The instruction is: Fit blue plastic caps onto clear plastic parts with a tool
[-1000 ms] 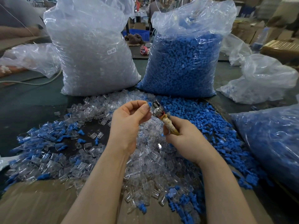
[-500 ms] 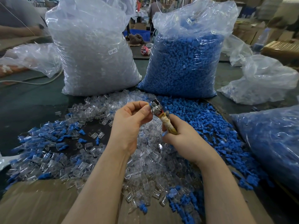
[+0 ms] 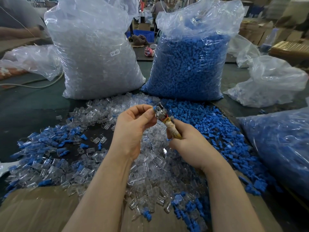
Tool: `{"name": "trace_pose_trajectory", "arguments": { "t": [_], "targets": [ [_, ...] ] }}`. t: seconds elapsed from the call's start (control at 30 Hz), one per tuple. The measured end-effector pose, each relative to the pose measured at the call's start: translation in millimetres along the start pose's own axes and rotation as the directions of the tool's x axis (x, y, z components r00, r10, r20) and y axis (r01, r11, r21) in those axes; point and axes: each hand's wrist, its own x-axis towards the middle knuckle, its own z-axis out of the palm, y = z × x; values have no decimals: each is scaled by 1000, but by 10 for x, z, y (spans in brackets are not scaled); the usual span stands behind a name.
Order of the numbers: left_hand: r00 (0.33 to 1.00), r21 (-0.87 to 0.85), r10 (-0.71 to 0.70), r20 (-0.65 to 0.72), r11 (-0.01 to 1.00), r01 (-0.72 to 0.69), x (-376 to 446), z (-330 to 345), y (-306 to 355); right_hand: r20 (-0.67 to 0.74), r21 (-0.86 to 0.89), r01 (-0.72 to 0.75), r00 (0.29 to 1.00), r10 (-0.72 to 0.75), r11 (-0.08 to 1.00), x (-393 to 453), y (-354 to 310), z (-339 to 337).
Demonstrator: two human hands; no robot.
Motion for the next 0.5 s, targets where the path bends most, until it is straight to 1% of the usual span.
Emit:
{"name": "trace_pose_trajectory", "arguments": {
  "t": [0.2,0.3,0.37,0.43,0.47,0.5],
  "targets": [
    [1000,22,11,-17,1000,-11,6,7,-28,-10,1,-10,1000,10,1000,2,-9,18],
    [999,19,-21,-25,1000,21,0,6,-17,-14,-44,-5,1000,4,999,14,-4,11],
    [996,-10,-61,-60,998,61,0,-3,-6,-28,-64,-9,1000,8,998,24,0,15],
    [981,-149,-118,-155,984,95,8,-58,21,-61,-69,-40,998,36,997,41,17,18],
    [962,-260,-151,-227,961,89,17,-110,40,-85,-74,-66,995,60,995,51,33,11],
    [929,-366,-195,-314,928,71,27,-171,80,-113,-88,-97,990,87,991,64,59,-3]
  ]
}}
